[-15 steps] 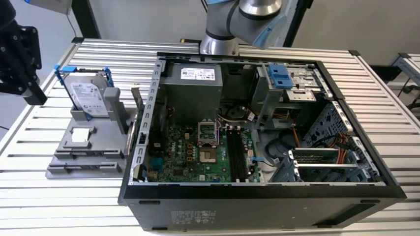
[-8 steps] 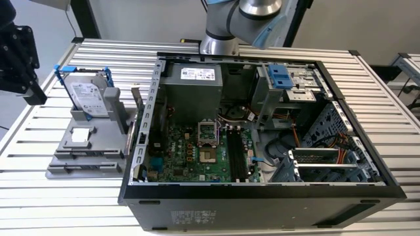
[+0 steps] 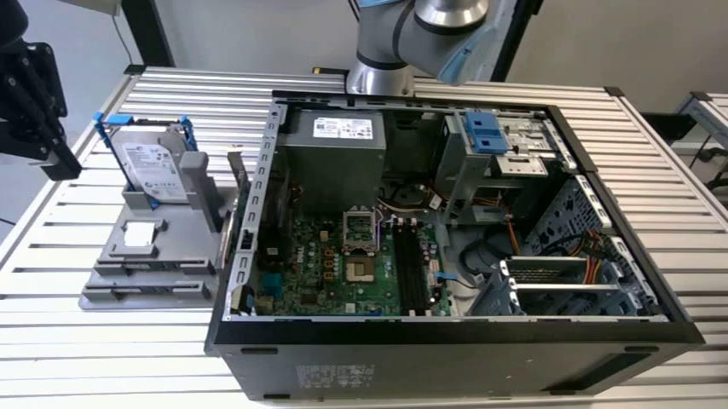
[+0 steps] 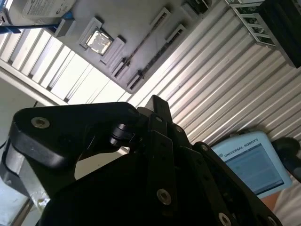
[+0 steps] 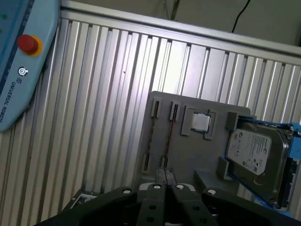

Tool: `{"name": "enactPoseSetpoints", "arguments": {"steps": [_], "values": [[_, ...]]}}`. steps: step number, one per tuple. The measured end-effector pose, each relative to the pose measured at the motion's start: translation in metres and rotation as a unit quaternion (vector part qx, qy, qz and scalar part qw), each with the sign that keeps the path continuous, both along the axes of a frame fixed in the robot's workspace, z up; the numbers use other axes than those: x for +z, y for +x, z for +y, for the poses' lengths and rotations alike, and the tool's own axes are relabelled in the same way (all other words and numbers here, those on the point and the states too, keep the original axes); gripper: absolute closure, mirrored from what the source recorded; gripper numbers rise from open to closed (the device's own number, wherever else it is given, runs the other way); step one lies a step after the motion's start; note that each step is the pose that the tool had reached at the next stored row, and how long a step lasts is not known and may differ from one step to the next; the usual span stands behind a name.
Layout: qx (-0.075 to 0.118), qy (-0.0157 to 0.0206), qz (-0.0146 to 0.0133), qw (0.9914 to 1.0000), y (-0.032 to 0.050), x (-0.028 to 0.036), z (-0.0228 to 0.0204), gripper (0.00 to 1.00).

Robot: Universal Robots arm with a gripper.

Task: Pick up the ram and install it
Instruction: 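Pick up the ram and move it above insertion slot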

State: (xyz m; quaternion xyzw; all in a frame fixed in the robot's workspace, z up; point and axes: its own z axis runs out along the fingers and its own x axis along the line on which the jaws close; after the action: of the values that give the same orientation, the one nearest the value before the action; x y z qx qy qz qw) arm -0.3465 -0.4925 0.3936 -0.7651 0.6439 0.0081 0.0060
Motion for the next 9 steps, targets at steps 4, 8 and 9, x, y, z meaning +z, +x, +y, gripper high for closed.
{"name": "enactPoseSetpoints", "arguments": {"steps": [4, 8, 9], "values": [[-0.019, 0.0016, 0.0013, 0.99982, 0.0000, -0.0001, 0.0000, 1.00], [-0.050, 0.0017, 0.0015, 0.99876, 0.0001, -0.0002, -0.0001, 1.00], [-0.058, 0.0017, 0.0015, 0.99832, 0.0001, -0.0002, -0.0001, 1.00]]}}
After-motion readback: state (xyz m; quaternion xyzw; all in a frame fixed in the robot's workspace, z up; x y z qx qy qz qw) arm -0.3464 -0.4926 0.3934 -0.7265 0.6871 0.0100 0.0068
